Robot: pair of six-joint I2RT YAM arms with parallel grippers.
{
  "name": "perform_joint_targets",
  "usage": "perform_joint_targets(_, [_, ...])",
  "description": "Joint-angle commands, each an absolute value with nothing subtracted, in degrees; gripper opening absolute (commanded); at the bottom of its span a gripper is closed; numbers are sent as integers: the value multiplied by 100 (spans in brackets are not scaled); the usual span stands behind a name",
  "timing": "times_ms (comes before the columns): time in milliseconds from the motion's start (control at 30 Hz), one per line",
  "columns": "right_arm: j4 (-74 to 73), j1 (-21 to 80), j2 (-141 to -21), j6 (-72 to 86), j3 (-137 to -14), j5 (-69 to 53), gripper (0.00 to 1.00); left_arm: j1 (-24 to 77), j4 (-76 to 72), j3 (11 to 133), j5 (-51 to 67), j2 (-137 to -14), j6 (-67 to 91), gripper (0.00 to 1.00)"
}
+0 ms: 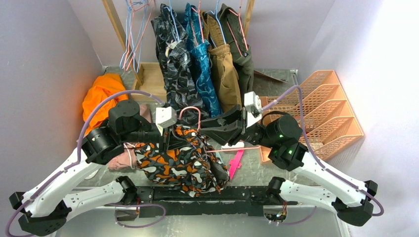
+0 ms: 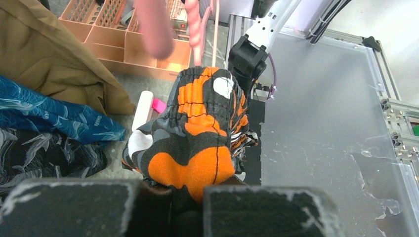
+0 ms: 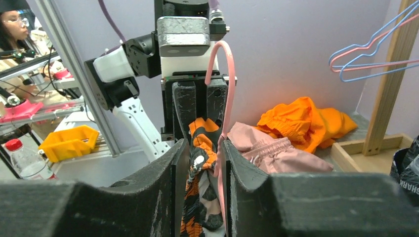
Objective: Place the shorts on the hanger
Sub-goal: Hang the shorts on the hanger.
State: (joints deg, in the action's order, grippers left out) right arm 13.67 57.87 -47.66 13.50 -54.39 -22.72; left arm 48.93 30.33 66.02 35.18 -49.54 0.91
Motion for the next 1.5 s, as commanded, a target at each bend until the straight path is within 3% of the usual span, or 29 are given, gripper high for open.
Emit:
perform_joint_targets(0, [1064,5810,-4883,1213,-5604,-2271,27,4878,2819,6754,3665,-4948,119,7])
perform_joint_targets(67, [1116,5815,-4899,1226,-5590,-2348,15,4879,2838,6756,3708,-4947,130,7])
perform_joint_targets(200, [1204,5817,-4959,1271,-5568,-2420,2,4879,2833,6754,3706,-4958,140,7])
perform_joint_targets(333, [1148,5815,-4902,1256,-5571,-2354,0,4879,2776,6716,3191,-4884,118,7])
perform_joint_targets(467, [579,5811,-4666,1187,-5711,-1842,29,4878,2679,6524,2186,-4448,34,7])
perform_joint_targets(600, [60,5815,-4272,1279,-5713,-1229,42,4878,2428,6298,1401,-3736,37,7])
perform_joint_targets(933, [-1613,5812,-4180,2116,-5897,-322,49,4880,2642,6701,605,-3164,108,7])
perform_joint_targets(1167, [-2002,5813,-4857,2597,-5542,-1129,51,4878,2646,6669,272,-3056,158,7])
perform_joint_targets(1467, [-2676,5963,-5288,2552,-5645,-954,54,4878,2751,6638,128,-3061,90,7])
